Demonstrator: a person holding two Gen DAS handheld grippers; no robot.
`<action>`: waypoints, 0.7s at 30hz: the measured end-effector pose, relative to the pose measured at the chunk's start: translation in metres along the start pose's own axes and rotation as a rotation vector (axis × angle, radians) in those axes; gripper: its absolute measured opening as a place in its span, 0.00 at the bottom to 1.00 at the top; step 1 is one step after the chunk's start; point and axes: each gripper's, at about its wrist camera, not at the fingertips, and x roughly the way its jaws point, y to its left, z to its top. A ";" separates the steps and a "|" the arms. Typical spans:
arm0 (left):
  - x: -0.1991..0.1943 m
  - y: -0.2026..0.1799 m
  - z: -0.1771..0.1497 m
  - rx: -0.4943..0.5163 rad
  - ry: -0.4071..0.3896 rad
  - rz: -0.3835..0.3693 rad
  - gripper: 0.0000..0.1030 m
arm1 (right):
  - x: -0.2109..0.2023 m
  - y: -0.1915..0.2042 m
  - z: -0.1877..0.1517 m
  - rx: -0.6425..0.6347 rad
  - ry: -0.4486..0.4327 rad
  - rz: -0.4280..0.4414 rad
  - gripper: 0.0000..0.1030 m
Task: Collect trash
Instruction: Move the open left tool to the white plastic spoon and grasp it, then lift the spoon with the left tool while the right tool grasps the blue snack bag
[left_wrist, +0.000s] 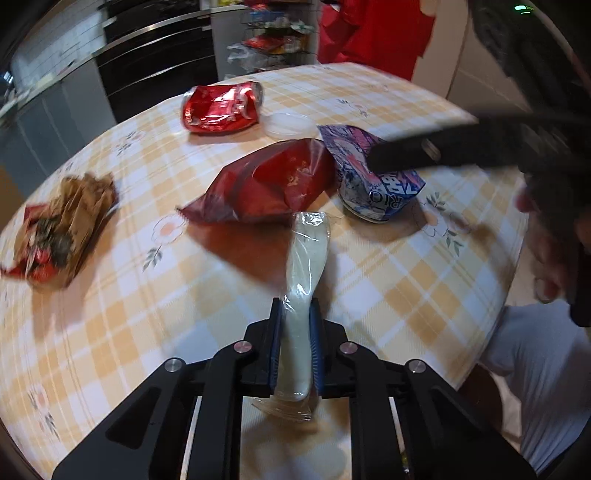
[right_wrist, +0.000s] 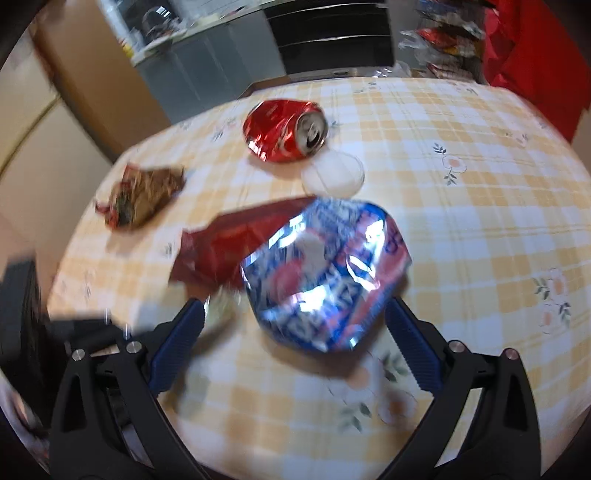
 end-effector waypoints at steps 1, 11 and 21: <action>-0.005 0.004 -0.003 -0.034 -0.011 -0.008 0.14 | 0.002 -0.002 0.004 0.023 -0.004 -0.002 0.94; -0.051 0.020 -0.026 -0.224 -0.140 -0.008 0.14 | 0.033 -0.027 0.010 0.156 0.022 -0.113 0.90; -0.071 0.021 -0.044 -0.317 -0.169 -0.038 0.14 | 0.008 -0.020 0.005 0.142 -0.022 0.032 0.17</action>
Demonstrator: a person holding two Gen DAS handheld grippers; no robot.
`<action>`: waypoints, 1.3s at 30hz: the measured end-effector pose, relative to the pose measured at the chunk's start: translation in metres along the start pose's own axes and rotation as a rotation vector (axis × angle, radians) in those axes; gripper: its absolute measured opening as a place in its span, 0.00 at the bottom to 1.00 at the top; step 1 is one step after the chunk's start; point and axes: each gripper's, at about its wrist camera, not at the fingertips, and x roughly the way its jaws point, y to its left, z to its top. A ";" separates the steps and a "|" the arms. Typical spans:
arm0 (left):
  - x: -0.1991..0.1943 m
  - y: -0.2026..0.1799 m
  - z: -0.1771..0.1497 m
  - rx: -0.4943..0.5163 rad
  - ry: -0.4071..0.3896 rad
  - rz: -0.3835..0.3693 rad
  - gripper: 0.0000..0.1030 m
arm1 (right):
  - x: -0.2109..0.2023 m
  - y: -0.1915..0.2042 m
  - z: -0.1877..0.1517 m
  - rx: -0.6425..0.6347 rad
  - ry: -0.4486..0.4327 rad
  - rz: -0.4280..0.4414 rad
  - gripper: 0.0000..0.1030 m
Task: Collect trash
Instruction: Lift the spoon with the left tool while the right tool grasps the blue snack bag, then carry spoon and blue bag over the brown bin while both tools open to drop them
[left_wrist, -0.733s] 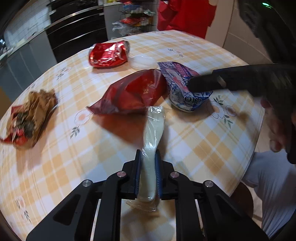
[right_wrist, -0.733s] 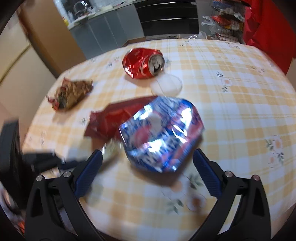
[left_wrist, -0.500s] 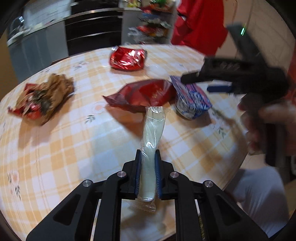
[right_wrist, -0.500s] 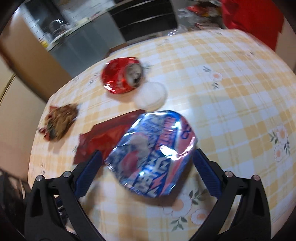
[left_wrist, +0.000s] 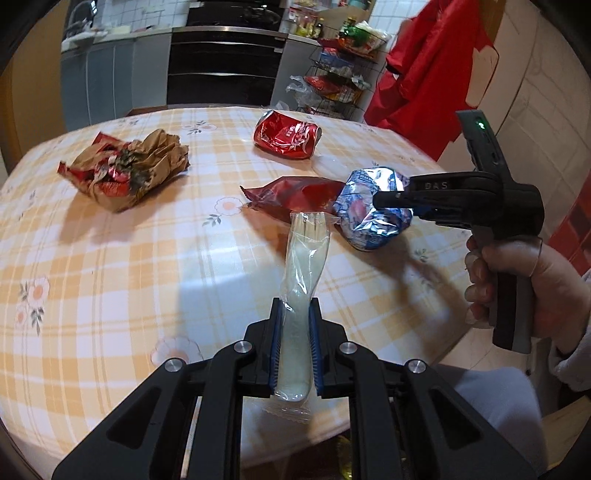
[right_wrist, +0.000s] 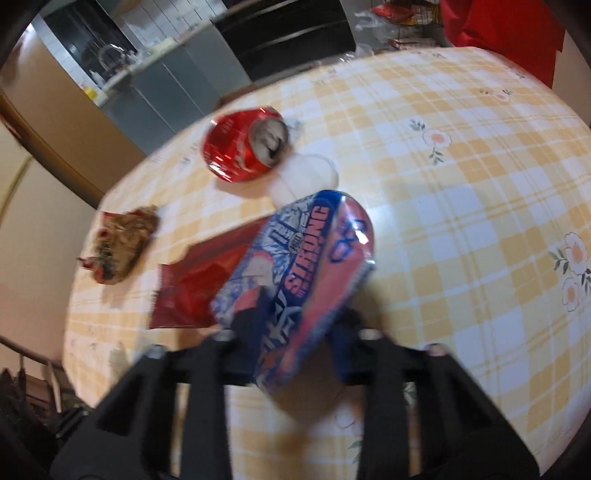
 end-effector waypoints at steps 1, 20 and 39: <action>-0.005 -0.001 -0.002 -0.003 -0.005 0.001 0.14 | -0.006 0.000 -0.001 0.005 -0.012 0.016 0.11; -0.098 -0.029 -0.045 -0.160 -0.100 -0.049 0.14 | -0.156 -0.005 -0.077 -0.082 -0.200 0.118 0.09; -0.130 -0.086 -0.105 -0.119 -0.037 -0.062 0.14 | -0.220 0.008 -0.157 -0.223 -0.228 0.176 0.08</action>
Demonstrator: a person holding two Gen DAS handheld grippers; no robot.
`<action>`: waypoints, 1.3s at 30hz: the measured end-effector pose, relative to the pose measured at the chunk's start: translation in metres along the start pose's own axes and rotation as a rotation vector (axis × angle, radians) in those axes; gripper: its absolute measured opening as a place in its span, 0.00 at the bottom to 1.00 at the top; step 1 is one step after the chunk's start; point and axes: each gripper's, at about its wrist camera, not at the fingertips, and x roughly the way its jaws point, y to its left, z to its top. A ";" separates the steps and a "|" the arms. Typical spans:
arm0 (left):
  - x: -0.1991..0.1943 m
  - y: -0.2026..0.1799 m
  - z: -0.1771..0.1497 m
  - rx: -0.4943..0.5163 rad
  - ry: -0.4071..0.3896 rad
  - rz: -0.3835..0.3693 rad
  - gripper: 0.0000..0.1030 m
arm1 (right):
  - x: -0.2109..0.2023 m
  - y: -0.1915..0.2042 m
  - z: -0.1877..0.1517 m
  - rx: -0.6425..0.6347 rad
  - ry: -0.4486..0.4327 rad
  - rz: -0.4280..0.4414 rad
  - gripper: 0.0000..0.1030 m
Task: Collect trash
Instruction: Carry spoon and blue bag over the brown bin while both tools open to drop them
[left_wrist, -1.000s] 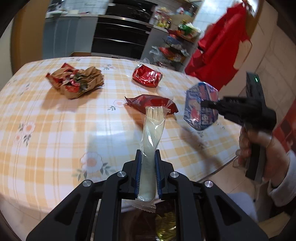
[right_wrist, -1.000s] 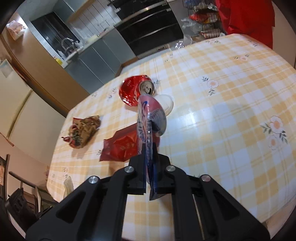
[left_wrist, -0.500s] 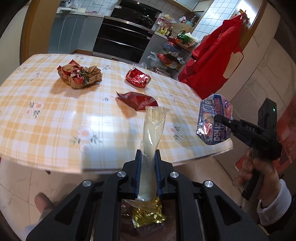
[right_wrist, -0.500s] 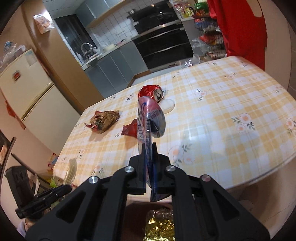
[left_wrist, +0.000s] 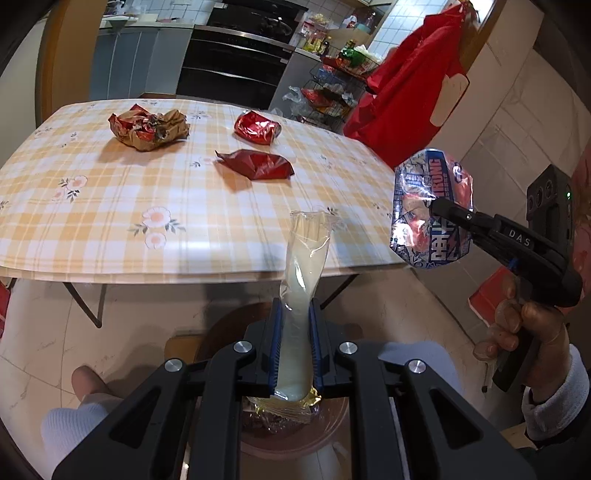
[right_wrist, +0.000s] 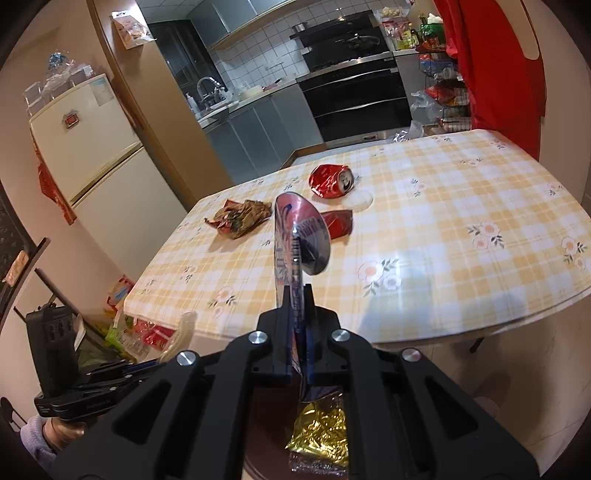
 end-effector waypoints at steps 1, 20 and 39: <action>0.001 -0.001 -0.003 0.006 0.006 0.003 0.14 | -0.002 0.001 -0.003 -0.004 0.001 0.001 0.08; -0.013 0.004 -0.023 -0.062 -0.072 0.075 0.77 | -0.005 0.022 -0.043 -0.071 0.096 0.008 0.09; -0.048 0.041 -0.022 -0.202 -0.206 0.192 0.93 | 0.026 0.060 -0.068 -0.180 0.239 0.025 0.38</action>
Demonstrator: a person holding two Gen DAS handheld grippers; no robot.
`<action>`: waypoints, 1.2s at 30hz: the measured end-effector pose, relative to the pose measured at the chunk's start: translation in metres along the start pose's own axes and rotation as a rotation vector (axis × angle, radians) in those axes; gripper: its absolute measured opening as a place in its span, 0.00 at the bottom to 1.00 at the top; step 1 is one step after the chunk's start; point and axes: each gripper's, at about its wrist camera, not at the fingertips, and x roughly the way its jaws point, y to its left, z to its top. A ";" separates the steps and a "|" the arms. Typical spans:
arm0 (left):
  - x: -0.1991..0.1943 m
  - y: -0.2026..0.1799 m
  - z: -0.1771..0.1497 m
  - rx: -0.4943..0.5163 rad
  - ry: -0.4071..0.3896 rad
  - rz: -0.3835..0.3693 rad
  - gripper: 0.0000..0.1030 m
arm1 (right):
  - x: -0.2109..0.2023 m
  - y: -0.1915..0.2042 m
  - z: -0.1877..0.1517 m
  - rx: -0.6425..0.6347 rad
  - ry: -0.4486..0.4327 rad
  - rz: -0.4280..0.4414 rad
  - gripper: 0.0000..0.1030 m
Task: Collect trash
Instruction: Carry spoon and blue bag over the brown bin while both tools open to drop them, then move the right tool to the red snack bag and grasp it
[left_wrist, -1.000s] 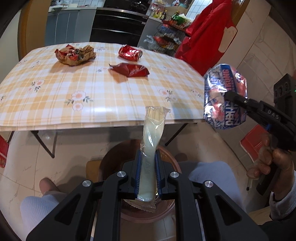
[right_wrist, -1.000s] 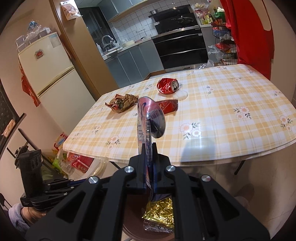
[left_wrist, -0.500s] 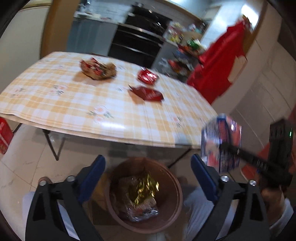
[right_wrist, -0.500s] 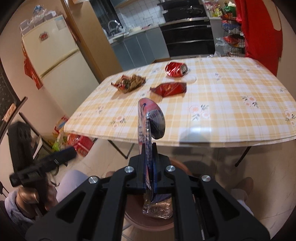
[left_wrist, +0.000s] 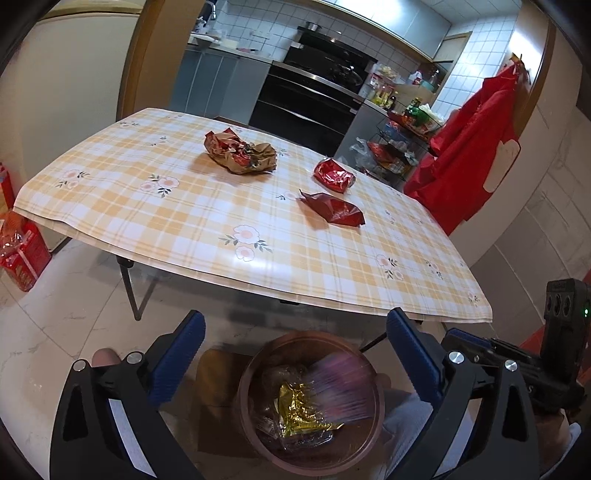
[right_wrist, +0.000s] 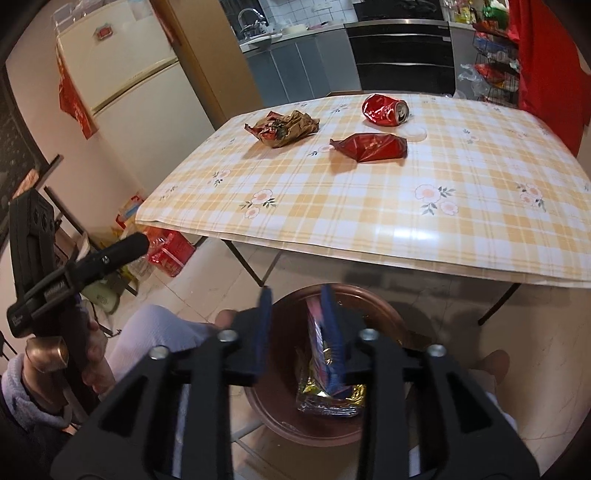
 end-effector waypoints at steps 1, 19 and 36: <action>0.000 0.000 -0.001 -0.001 0.001 0.003 0.93 | 0.000 0.000 0.000 -0.004 -0.003 -0.010 0.46; 0.011 0.007 -0.003 -0.010 0.036 0.038 0.93 | 0.012 -0.021 0.000 0.035 0.012 -0.172 0.95; 0.050 0.018 0.050 0.060 0.056 0.105 0.93 | 0.047 -0.066 0.044 0.044 0.050 -0.238 0.95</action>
